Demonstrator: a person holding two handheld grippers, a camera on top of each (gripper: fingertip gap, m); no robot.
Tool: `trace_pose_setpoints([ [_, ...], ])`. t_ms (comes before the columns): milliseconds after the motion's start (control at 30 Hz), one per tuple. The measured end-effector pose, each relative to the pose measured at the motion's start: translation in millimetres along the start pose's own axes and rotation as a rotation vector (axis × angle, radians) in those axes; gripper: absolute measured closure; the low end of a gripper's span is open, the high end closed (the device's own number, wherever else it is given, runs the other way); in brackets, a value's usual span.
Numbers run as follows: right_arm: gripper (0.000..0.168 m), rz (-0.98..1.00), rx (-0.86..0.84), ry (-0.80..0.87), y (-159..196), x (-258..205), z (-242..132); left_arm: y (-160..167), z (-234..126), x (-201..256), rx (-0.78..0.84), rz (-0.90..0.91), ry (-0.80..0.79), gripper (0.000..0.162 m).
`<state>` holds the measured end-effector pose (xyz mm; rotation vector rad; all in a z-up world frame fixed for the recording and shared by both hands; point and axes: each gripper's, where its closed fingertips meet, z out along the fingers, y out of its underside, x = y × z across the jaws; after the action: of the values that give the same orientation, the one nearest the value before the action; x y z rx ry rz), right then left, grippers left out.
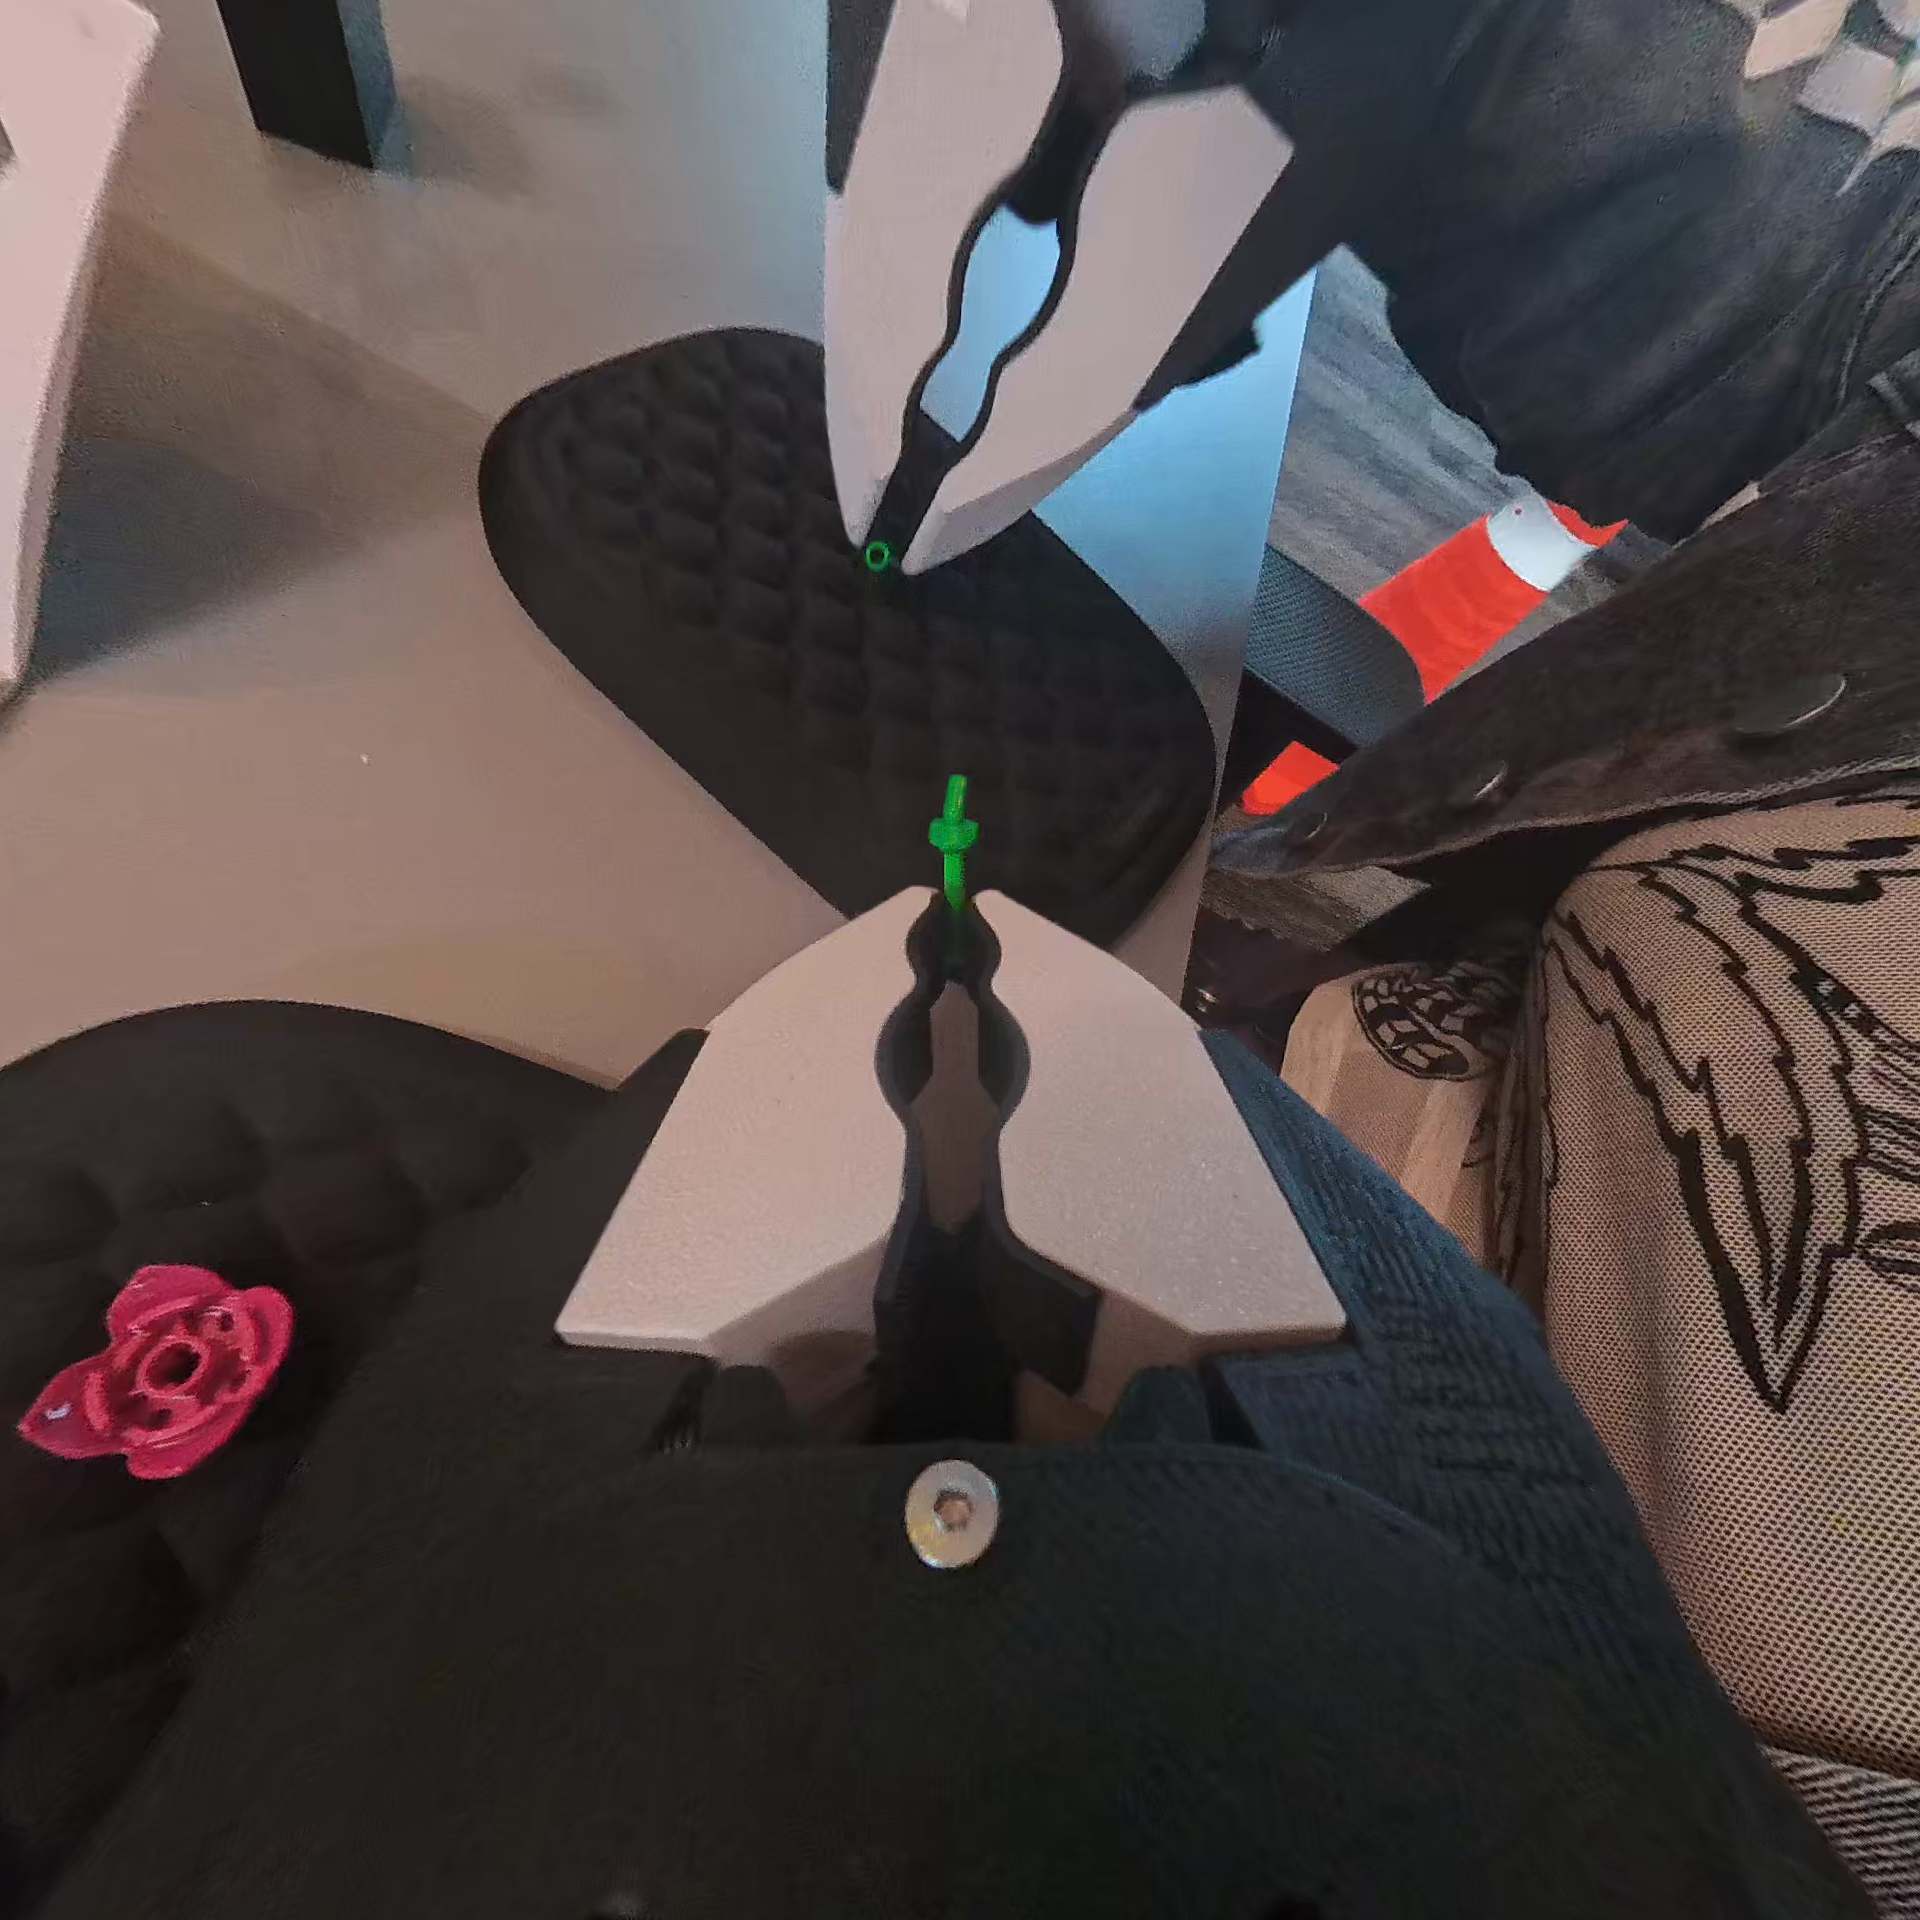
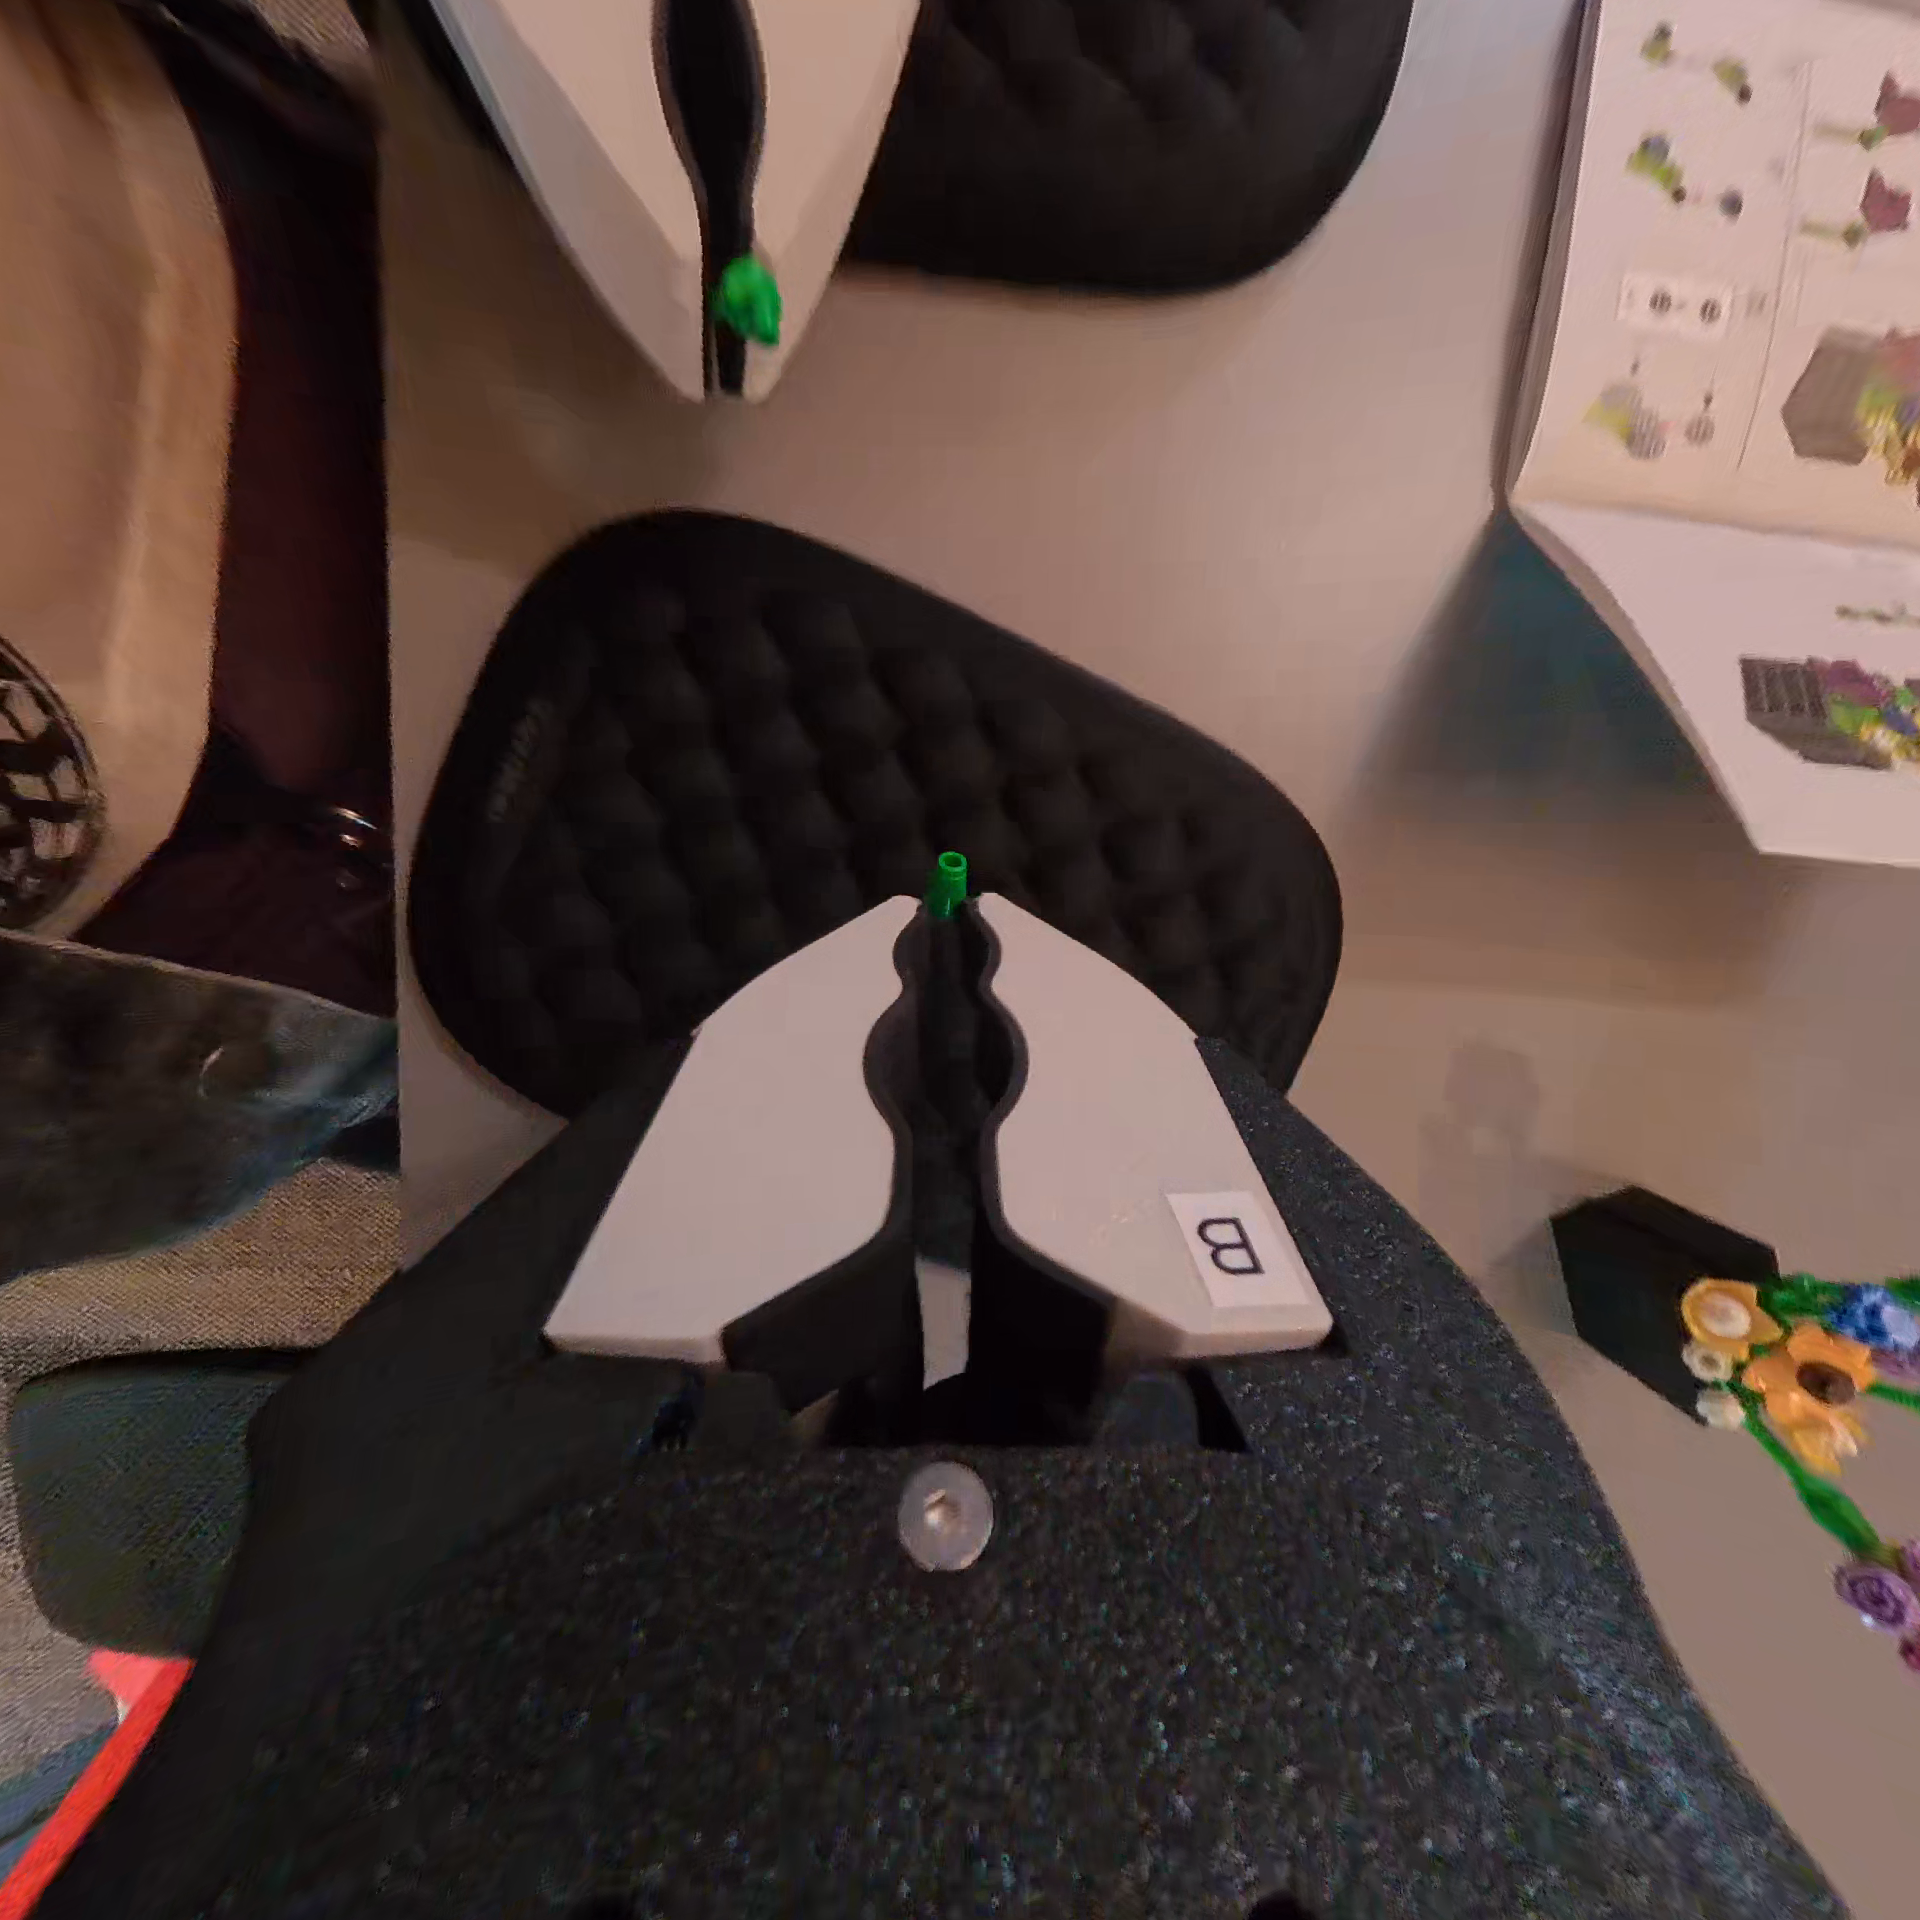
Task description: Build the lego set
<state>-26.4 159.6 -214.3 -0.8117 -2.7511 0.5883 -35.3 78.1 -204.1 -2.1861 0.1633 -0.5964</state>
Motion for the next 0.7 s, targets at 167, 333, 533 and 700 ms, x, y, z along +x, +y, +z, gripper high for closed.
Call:
trace_pose_setpoints([
  [167, 0.162, 0.041, 0.032, 0.018, 2.6, 0.0, 7.7, -16.7, -6.9, -2.5, 0.104, 0.027, -0.050, 0.159],
  [333, 0.153, 0.097, 0.114, 0.025, -0.6, 1.8, 3.4, -26.6, -14.1, -2.5, 0.191, 0.019, -0.064, 0.159],
  [533, 0.138, 0.107, 0.099, 0.063, 6.0, 3.9, 4.3, -39.0, -19.8, -0.4, 0.296, -0.040, -0.007, 0.159],
  [700, 0.119, 0.070, 0.038, 0.114, 3.8, 11.7, 8.0, -36.0, -15.8, 2.1, 0.278, -0.018, -0.013, 0.159],
])
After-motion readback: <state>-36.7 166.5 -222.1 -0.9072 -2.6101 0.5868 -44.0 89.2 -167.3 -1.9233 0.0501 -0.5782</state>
